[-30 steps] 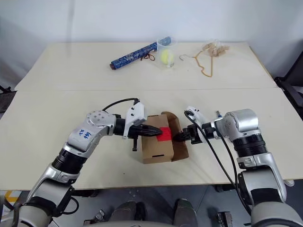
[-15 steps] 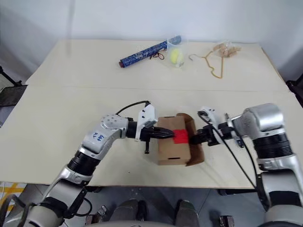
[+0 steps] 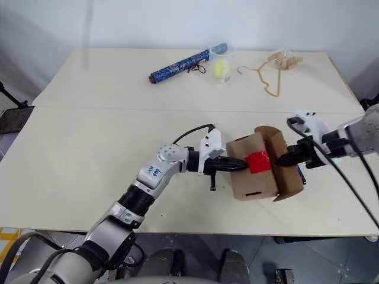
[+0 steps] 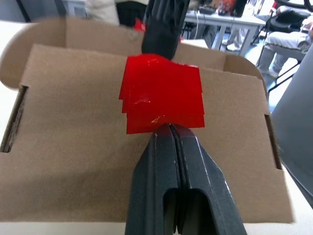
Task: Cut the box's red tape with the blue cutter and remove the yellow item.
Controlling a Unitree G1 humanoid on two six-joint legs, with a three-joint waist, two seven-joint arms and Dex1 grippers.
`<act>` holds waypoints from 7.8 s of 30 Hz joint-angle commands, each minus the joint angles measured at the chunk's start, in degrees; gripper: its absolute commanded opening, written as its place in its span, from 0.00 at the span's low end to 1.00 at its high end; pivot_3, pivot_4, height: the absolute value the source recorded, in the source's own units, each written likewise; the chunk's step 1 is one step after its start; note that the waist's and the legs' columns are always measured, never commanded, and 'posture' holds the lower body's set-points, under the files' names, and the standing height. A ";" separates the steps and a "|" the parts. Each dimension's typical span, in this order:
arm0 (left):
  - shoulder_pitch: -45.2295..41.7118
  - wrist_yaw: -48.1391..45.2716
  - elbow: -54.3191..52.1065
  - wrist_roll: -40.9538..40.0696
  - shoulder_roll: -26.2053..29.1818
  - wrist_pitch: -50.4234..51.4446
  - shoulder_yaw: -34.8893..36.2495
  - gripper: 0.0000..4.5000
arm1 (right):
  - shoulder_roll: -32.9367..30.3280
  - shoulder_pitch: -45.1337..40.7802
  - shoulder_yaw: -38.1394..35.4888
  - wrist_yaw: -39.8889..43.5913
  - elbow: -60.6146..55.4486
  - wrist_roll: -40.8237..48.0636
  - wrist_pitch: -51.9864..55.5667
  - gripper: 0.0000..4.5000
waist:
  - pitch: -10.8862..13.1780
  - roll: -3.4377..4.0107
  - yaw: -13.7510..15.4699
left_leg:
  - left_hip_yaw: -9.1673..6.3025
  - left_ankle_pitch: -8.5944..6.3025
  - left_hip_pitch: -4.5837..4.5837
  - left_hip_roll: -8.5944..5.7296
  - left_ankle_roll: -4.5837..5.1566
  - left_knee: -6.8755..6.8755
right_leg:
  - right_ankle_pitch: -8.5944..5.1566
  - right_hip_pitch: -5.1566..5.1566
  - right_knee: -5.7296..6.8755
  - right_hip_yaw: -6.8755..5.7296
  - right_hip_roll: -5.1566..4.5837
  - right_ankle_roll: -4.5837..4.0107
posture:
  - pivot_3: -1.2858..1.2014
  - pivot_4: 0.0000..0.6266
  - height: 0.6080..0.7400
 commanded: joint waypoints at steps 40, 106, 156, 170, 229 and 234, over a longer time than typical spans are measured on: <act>2.20 9.27 -8.48 5.35 6.87 14.89 2.06 0.00 | 6.41 -21.67 20.15 -21.00 -3.20 17.67 0.19 0.01 | -0.01 -0.03 -1.28 | 0.51 -0.01 0.08 0.35 0.07 0.05 | 0.28 -0.18 0.14 -0.23 -0.11 -0.21 | 0.52 0.24 1.00; -2.82 -1.20 -17.24 -1.19 15.45 21.53 -4.44 0.00 | 5.66 -19.80 17.13 -26.55 -7.89 10.63 0.19 0.01 | 0.02 -0.05 -1.24 | 0.95 -0.01 -0.36 0.25 0.04 0.19 | 0.47 -0.96 0.54 -0.41 -0.07 -0.21 | 0.52 0.24 1.00; 21.03 -11.04 -23.20 -13.73 38.33 11.70 25.09 1.00 | -1.54 36.94 -38.07 20.25 -3.37 -9.67 -57.36 1.00 | 0.04 -0.07 -1.36 | 1.41 -0.11 -0.34 0.36 0.13 0.71 | 0.53 -0.87 0.84 -0.47 -0.04 -0.24 | 0.52 0.24 1.00; 48.20 -10.75 -25.67 -23.95 43.94 8.56 50.25 1.00 | 13.98 43.82 -44.81 36.97 -18.40 -3.64 -74.76 1.00 | 0.10 -0.17 -1.63 | 1.30 -0.29 0.17 1.00 -0.06 0.72 | 0.52 -0.77 1.08 -0.28 0.06 -0.36 | 0.52 0.24 1.00; -8.49 -7.29 6.51 -15.52 17.87 1.33 30.03 0.01 | 19.86 55.57 -53.17 19.14 -34.92 -0.57 -66.83 1.00 | 0.22 -0.42 -1.39 | 1.40 -0.27 0.24 0.84 -0.02 0.90 | 0.56 -0.76 1.12 -0.19 0.26 -0.51 | 0.52 0.24 1.00; 5.28 -11.15 -0.45 -15.07 31.74 0.30 33.32 0.01 | 23.64 50.80 -43.56 18.67 -35.50 0.81 -66.37 1.00 | 0.25 -0.46 -2.41 | 1.34 -0.26 0.36 0.87 -0.13 0.76 | 0.56 -0.81 1.21 -0.21 0.34 -0.53 | 0.52 0.24 1.00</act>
